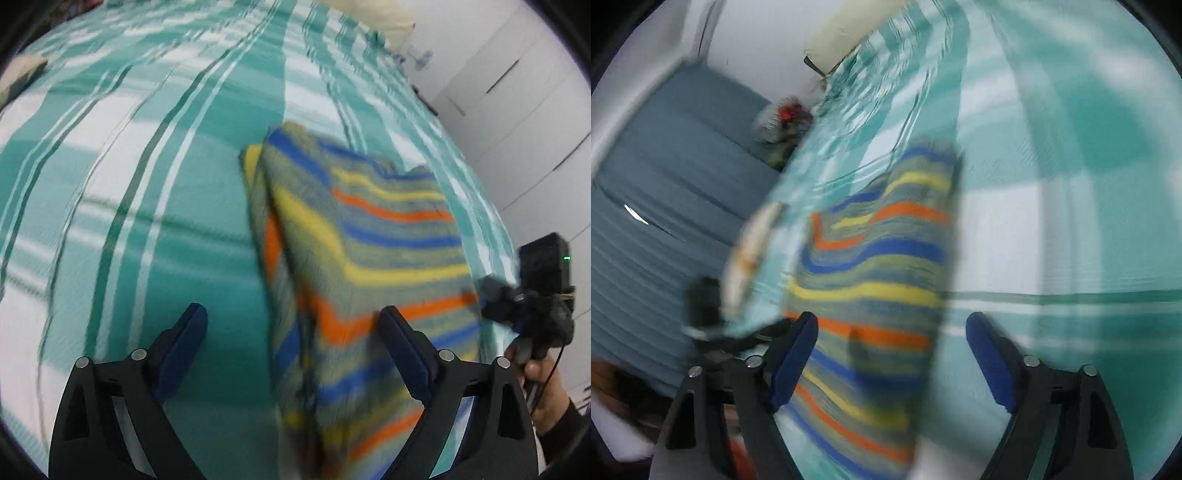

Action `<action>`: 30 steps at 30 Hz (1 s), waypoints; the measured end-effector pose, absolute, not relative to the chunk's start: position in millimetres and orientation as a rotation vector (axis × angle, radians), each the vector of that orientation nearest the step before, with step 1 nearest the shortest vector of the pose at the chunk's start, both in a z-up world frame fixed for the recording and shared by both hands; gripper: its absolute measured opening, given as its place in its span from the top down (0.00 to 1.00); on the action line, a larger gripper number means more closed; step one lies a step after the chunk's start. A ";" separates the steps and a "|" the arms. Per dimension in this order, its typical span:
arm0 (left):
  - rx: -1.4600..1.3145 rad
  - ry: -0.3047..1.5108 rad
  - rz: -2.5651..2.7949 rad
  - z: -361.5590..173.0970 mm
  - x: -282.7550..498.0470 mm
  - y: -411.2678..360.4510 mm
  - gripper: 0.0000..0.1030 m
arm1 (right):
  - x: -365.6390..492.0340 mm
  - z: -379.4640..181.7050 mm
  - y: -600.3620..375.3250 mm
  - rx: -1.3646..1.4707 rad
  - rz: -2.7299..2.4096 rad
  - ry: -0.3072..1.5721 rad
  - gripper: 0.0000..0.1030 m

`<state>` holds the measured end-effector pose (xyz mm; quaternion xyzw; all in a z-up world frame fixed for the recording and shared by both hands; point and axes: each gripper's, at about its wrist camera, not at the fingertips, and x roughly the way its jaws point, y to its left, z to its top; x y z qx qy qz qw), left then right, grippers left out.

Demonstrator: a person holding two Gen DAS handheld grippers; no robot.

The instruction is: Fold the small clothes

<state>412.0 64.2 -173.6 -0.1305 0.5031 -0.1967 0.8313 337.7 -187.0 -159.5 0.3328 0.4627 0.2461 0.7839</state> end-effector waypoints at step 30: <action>0.177 0.821 -0.164 -62.9 307.0 -6.5 0.02 | 196.4 -59.9 -195.6 0.131 0.010 0.913 0.14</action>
